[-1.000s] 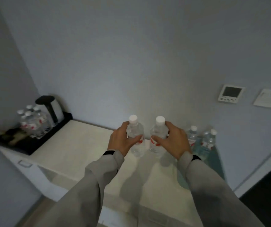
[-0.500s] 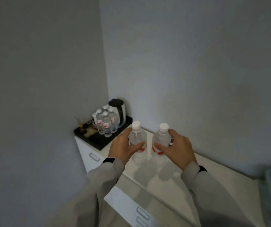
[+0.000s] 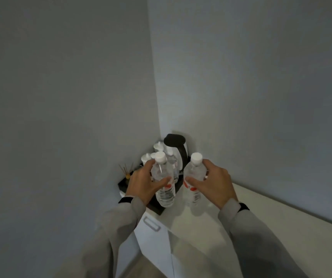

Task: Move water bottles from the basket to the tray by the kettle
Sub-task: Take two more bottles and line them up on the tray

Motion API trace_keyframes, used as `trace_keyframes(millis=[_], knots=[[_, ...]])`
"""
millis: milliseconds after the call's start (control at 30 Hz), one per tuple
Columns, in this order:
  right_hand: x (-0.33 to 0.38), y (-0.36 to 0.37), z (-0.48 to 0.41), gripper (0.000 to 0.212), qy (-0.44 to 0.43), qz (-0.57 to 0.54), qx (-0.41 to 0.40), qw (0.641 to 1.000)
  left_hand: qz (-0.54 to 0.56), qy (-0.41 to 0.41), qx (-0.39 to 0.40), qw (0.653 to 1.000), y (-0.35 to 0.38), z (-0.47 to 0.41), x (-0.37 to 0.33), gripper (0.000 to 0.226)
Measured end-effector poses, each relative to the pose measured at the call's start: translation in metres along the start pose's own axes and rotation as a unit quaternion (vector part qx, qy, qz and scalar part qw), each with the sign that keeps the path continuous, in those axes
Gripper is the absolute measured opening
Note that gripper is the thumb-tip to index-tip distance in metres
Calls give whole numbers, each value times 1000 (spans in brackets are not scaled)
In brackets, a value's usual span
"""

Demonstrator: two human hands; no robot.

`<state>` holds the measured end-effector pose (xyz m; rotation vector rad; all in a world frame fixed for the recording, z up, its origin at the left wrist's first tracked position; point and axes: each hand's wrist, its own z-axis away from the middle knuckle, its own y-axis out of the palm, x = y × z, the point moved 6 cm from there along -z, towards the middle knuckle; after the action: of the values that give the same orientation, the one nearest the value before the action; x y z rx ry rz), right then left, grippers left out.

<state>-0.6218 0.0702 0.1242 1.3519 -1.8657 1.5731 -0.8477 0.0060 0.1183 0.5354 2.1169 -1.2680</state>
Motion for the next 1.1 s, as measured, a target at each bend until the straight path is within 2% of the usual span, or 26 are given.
trace_keyframes(millis=[300,467,600,833,933,1033,1100], knots=[[7,69,-57,65,60,28,-23,998,43,26,55,997,0,-90,80,61],[18,105,-73,51,92,52,-70,992,94,43,116,988,9,-128,126,64],[27,136,-79,54,145,73,-93,982,113,55,145,981,7,-152,153,64],[31,180,-83,59,188,93,-101,972,136,71,169,974,7,-167,187,61],[22,197,-88,59,199,87,-95,971,153,45,213,964,17,-172,203,66],[9,211,-93,64,211,79,-97,970,164,20,238,957,27,-174,218,58],[0,222,-97,60,217,78,-96,968,158,4,243,957,33,-176,227,60]])
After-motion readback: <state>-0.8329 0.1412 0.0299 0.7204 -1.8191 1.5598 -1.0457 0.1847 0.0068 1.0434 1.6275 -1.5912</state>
